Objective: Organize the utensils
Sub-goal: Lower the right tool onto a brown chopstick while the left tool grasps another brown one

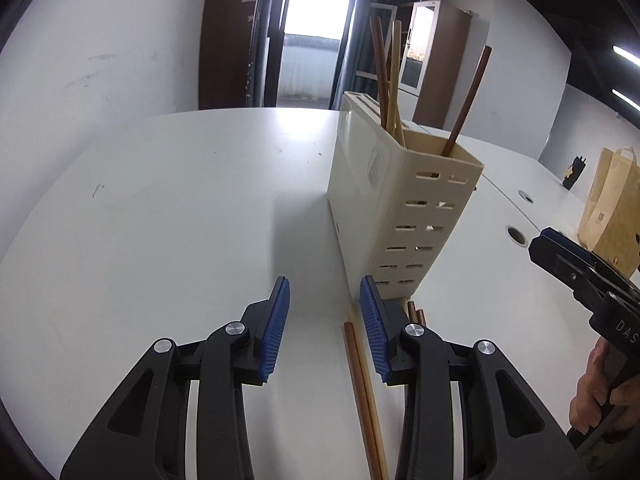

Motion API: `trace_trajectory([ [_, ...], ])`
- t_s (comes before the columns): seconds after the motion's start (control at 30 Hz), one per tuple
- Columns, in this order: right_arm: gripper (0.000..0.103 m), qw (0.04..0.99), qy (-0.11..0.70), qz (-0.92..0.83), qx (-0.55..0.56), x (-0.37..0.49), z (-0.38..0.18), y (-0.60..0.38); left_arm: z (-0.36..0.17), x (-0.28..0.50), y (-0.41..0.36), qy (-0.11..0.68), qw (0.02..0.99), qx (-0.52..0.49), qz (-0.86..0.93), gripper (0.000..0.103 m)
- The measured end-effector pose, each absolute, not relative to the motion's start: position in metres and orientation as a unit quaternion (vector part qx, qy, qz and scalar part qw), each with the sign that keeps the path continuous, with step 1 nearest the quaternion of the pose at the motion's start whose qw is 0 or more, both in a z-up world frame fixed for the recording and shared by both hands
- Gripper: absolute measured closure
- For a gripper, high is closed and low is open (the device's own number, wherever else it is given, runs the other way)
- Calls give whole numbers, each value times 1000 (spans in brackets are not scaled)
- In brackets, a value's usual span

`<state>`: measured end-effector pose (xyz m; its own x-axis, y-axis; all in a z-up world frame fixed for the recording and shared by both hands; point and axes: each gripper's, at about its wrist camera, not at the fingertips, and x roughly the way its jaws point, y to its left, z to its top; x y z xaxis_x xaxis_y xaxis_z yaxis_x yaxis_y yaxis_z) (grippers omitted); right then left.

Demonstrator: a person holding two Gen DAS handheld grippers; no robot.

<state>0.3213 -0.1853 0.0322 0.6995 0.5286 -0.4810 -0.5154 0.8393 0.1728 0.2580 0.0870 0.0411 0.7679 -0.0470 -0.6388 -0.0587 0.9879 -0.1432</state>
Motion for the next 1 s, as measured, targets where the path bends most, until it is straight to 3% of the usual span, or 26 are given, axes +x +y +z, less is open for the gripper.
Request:
trace_trajectory([
  [1.0,49,873,419,244,-43,360,-54,-150,-36,283,65,446,894,-25,-24,62],
])
